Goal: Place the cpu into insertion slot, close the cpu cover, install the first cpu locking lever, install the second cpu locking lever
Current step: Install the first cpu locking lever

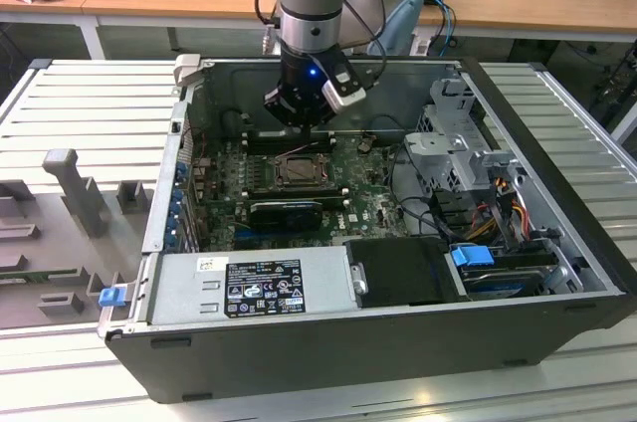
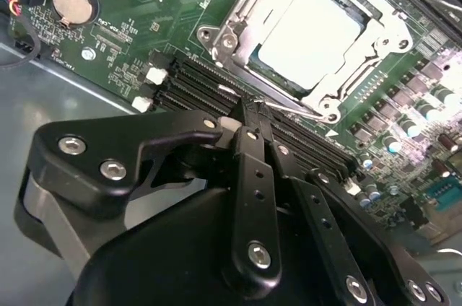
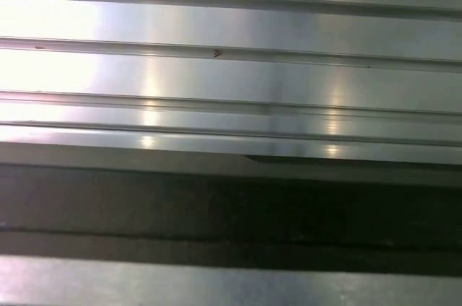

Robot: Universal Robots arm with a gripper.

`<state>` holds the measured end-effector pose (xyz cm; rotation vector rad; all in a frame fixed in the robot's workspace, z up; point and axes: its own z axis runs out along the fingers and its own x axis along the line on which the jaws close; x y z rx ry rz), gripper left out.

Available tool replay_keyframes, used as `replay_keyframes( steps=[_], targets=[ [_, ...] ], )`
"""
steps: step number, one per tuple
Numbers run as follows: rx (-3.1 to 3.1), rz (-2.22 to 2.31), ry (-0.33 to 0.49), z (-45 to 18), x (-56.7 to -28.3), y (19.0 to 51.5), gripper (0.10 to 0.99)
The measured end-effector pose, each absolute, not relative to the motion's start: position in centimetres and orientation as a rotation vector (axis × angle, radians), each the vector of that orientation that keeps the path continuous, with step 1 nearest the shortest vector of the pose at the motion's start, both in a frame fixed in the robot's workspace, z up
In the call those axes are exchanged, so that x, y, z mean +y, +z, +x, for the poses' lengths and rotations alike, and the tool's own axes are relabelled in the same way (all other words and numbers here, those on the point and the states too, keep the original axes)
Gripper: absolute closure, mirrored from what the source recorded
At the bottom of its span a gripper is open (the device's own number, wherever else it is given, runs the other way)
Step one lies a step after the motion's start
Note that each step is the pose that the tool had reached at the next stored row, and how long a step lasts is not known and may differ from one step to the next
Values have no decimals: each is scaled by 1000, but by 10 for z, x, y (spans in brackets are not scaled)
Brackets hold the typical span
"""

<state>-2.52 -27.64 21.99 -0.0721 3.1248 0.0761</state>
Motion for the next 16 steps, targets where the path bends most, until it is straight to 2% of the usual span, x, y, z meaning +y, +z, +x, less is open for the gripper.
replay_keyframes(
  steps=[16],
  targets=[
    [3125, -72, 72, -20, -277, 207, 980]
  ],
)
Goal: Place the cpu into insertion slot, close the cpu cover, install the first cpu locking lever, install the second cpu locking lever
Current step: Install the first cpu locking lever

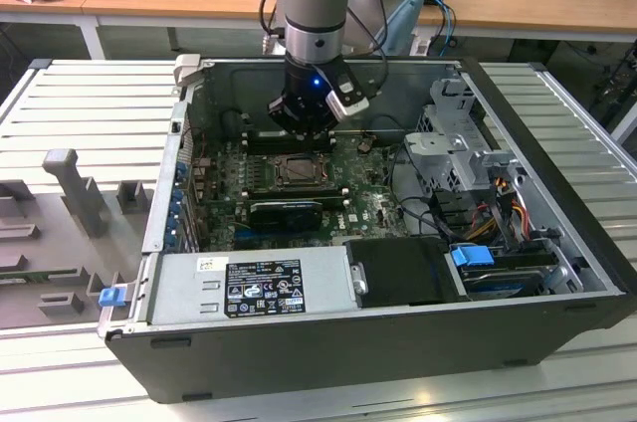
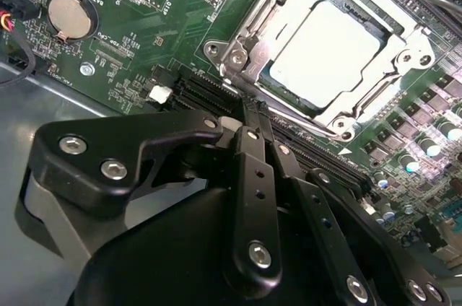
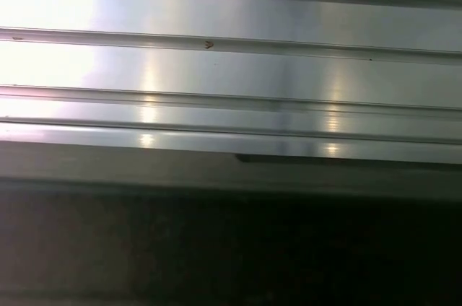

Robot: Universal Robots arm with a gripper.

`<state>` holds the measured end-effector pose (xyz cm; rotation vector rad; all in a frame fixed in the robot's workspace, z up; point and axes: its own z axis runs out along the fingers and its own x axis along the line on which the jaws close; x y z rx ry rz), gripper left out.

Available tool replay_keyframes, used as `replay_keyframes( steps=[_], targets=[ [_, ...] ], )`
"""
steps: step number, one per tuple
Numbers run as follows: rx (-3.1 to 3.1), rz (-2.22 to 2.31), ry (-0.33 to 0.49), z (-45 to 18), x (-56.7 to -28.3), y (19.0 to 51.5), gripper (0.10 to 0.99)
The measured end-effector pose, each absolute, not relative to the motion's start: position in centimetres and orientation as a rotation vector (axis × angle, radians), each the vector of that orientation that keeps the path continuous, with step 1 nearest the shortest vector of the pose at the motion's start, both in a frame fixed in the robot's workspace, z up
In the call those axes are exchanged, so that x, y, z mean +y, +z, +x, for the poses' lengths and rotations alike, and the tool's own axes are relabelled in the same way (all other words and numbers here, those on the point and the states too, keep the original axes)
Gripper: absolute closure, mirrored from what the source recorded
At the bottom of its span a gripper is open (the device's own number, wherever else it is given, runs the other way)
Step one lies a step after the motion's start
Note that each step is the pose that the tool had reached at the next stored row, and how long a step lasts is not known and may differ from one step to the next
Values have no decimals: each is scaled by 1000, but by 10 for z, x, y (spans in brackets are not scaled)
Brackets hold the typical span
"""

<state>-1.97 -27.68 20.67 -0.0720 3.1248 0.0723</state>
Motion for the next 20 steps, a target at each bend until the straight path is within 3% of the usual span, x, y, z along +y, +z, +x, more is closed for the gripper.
replay_keyframes(
  steps=[20],
  targets=[
    [3125, -71, 73, -18, -279, 201, 980]
  ],
)
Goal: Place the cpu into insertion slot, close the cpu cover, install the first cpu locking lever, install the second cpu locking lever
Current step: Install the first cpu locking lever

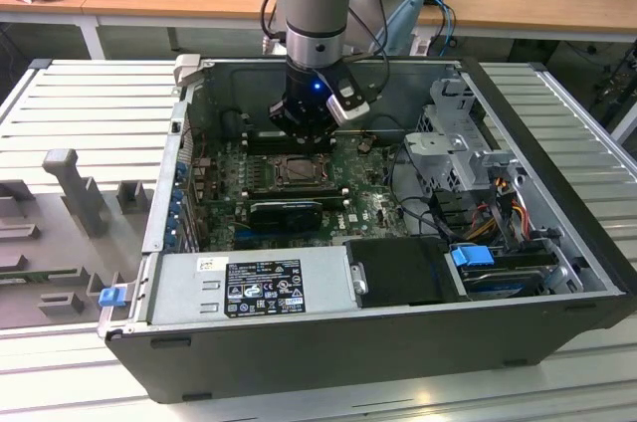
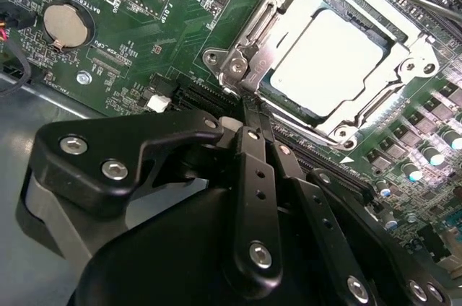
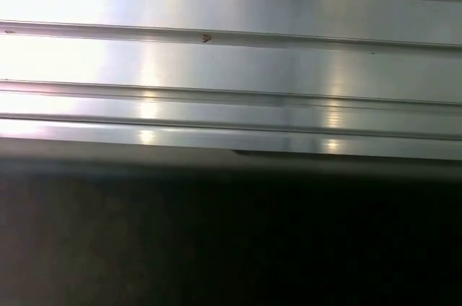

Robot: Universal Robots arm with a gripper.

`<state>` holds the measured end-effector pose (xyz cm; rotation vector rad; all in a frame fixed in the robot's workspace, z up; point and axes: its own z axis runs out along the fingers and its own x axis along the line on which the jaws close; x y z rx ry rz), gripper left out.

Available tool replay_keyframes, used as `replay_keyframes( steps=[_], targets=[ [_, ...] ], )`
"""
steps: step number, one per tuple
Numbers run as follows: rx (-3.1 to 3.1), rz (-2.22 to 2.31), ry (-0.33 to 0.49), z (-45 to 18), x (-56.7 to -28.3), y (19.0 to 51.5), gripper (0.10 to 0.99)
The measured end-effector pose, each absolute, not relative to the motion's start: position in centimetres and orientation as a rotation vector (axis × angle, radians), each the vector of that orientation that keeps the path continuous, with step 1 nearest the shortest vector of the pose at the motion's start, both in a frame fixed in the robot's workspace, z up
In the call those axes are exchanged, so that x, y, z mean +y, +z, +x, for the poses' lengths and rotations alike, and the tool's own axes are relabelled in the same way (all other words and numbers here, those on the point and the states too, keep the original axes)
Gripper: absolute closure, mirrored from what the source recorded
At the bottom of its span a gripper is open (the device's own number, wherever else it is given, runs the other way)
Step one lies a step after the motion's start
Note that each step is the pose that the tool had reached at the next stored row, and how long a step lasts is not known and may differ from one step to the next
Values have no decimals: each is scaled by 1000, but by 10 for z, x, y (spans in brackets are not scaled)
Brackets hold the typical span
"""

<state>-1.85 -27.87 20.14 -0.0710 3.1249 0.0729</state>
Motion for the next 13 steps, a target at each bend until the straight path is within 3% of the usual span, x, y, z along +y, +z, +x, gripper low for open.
replay_keyframes(
  steps=[13],
  targets=[
    [3124, -71, 80, -18, -280, 219, 980]
  ],
)
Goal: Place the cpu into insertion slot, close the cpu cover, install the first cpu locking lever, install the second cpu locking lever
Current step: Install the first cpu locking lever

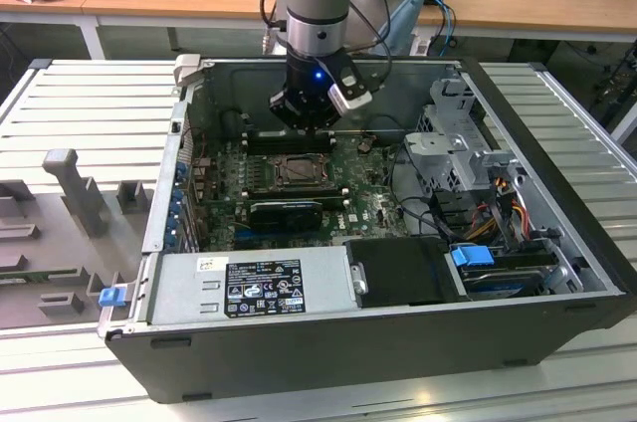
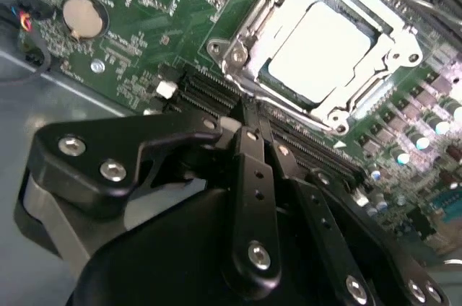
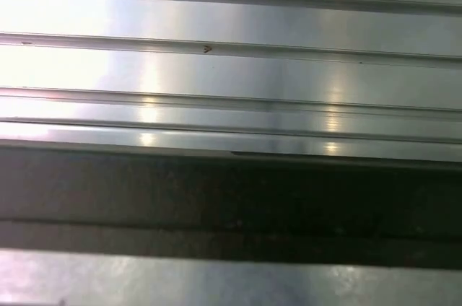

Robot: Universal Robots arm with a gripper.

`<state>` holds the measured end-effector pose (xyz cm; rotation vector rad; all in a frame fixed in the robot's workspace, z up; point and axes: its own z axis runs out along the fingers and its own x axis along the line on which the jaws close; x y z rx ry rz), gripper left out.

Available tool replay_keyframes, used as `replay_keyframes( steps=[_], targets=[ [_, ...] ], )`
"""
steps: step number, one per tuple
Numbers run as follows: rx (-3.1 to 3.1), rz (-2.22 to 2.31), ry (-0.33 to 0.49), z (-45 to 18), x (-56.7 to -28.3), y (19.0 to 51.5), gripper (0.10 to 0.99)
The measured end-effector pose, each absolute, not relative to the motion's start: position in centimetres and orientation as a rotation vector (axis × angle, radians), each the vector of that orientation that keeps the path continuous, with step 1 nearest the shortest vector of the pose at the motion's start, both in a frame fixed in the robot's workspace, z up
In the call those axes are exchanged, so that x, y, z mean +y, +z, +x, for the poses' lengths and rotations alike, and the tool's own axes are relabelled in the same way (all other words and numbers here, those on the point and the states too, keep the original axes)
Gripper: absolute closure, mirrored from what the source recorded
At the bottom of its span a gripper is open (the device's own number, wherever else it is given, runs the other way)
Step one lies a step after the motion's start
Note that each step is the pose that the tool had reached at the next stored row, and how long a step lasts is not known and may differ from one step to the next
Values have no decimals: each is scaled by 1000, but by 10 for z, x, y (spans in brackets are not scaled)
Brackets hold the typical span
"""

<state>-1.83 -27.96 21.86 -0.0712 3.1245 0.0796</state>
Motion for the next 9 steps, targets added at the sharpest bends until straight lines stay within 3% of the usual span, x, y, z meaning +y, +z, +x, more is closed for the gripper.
replay_keyframes(
  steps=[9],
  targets=[
    [3125, -71, 79, -18, -285, 219, 980]
  ],
)
